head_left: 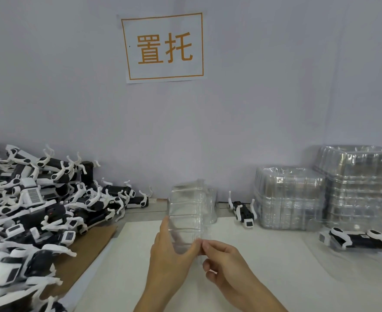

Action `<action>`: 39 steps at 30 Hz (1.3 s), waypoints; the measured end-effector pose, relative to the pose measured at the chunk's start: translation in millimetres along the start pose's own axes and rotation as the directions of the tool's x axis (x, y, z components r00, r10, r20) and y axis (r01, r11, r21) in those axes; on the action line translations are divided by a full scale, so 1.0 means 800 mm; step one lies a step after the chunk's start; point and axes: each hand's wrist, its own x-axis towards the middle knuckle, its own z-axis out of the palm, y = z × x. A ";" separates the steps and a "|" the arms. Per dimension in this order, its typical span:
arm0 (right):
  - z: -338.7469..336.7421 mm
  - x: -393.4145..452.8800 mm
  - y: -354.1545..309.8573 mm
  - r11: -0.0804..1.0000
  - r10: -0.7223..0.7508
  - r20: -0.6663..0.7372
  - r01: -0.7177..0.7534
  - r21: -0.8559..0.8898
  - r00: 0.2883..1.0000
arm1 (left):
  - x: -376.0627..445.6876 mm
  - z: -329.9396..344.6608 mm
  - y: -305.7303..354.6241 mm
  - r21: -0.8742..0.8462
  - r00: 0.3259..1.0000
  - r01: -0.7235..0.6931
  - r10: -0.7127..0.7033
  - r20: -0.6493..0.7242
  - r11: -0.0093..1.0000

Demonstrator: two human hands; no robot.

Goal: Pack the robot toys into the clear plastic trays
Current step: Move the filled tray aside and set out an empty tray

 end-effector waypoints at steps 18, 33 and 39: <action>0.006 -0.001 0.004 0.988 -0.103 -0.020 0.100 -0.120 0.994 | -0.003 -0.004 0.006 -0.088 0.997 0.050 -0.045 0.058 0.995; 0.026 -0.010 -0.007 0.816 -0.409 -0.205 0.256 -0.519 0.889 | 0.001 -0.010 0.011 0.034 0.995 -0.001 0.005 -0.100 0.999; 0.015 -0.002 -0.016 0.785 -0.491 -0.245 0.302 -0.541 0.836 | 0.008 -0.022 0.006 -0.065 0.982 0.058 -0.069 -0.173 0.996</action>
